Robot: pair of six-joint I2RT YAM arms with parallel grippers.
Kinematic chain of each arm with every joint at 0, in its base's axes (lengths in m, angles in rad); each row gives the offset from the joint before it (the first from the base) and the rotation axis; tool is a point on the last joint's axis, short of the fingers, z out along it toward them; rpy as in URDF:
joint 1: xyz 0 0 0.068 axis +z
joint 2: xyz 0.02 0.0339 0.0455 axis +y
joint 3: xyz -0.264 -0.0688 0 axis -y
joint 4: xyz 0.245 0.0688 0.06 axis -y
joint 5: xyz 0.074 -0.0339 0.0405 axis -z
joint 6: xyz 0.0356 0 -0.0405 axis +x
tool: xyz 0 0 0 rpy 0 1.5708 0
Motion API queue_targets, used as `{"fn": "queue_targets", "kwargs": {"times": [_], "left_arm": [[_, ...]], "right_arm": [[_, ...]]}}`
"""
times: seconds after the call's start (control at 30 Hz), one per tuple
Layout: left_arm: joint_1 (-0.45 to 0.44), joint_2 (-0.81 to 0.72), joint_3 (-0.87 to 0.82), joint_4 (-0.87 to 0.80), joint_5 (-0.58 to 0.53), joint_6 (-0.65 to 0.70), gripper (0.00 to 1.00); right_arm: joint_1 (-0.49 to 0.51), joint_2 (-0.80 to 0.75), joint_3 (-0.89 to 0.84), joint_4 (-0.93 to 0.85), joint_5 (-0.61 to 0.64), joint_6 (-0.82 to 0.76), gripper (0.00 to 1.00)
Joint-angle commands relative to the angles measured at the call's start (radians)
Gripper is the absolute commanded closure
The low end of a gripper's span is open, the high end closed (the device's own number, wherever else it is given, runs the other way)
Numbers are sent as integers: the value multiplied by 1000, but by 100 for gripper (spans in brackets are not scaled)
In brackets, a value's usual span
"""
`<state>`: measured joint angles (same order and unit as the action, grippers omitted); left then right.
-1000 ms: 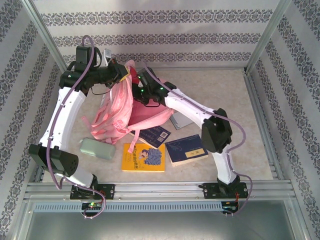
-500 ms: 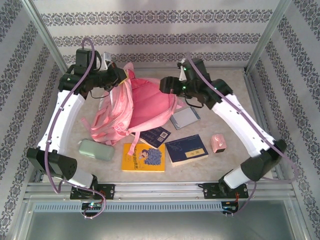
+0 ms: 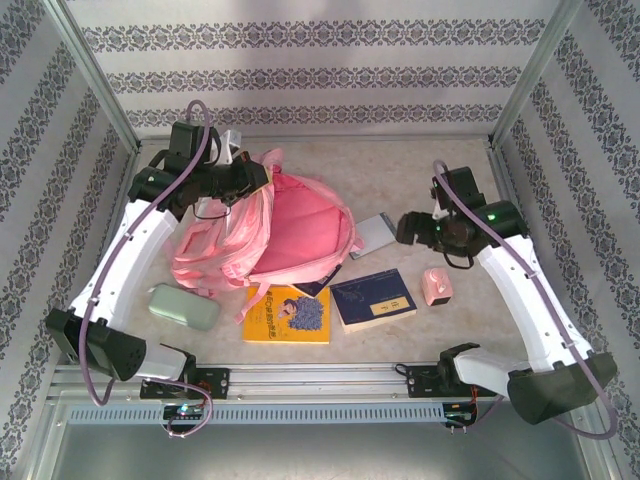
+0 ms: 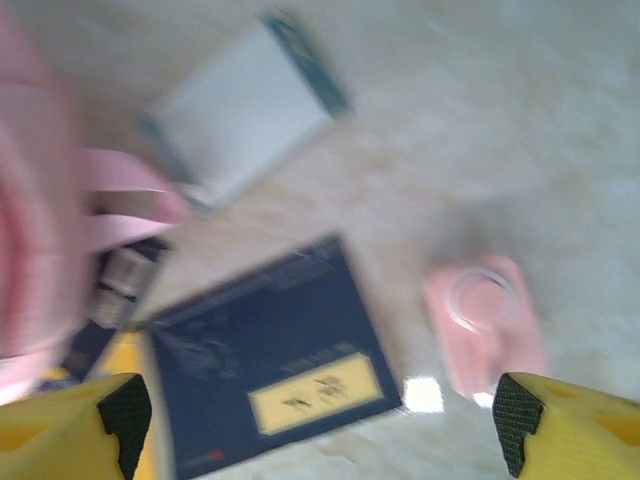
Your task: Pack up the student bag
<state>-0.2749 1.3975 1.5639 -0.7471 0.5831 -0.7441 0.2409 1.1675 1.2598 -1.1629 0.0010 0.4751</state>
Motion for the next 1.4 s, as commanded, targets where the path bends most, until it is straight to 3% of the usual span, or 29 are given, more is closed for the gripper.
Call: {"fn": "queue_targets", "kwargs": {"times": [0.0, 0.1, 0.37, 0.9, 1.1, 1.37], "left_arm": [[-34, -47, -1, 96, 15, 7, 100], [-44, -57, -23, 97, 17, -1, 100], [-74, -83, -57, 85, 18, 2, 100], [-110, -100, -74, 92, 31, -13, 100], [-115, -95, -71, 92, 31, -15, 100], [-120, -87, -66, 95, 31, -10, 100]], "right_arm": [[-62, -15, -98, -73, 125, -14, 3], [-87, 30, -157, -27, 178, -52, 2], [-140, 149, -268, 72, 29, -95, 2], [-160, 394, -263, 134, 17, -118, 2], [-165, 400, -260, 144, -36, -46, 12], [-209, 315, -316, 207, -118, 114, 32]]}}
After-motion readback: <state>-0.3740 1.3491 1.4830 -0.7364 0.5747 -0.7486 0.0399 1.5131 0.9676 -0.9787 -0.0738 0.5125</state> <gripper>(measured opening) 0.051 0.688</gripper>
